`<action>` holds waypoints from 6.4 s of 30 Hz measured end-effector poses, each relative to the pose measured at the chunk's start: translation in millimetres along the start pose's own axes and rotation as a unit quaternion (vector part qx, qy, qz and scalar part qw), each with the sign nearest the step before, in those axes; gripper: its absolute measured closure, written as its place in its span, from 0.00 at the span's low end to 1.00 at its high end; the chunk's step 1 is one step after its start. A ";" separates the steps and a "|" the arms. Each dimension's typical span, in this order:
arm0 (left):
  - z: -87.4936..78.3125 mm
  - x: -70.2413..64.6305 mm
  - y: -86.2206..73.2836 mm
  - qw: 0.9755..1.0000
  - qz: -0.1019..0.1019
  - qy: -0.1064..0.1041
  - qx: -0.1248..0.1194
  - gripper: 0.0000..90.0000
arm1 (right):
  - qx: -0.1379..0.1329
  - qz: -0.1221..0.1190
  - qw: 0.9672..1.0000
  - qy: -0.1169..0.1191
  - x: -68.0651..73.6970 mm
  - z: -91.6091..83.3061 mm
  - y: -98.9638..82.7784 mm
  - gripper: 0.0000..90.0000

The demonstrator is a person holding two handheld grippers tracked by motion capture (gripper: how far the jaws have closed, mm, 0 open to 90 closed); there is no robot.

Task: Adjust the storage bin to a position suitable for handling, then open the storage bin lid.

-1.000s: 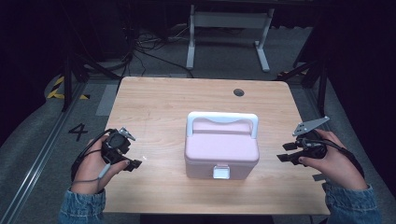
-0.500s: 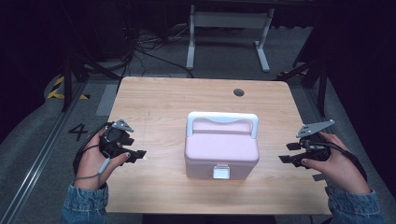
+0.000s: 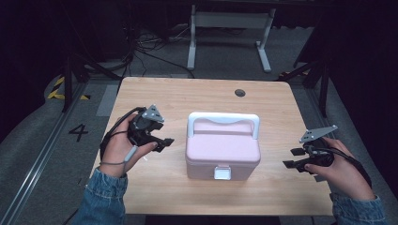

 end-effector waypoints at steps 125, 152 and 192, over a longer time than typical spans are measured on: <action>31.5 29.7 87.4 0.982 -0.050 -0.040 -0.176 0.52 | -0.304 0.049 0.947 0.092 46.6 -14.2 78.5 1.00; -7.2 12.1 9.7 0.990 -0.015 0.015 -0.136 0.37 | -0.320 0.061 0.942 0.077 41.6 -21.3 89.9 1.00; 32.3 -11.0 61.0 0.980 0.084 0.008 -0.183 0.47 | -0.333 0.093 0.933 0.098 40.7 -29.7 91.0 0.97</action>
Point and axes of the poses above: each handheld gripper's, and its own axes: z roughly forward along the jaws, y roughly out of its top, x roughly to its left, the point moved 4 cm from there along z, roughly forward along the jaws, and after that the axes turned 13 degrees about -y, right-handed, at the moved point
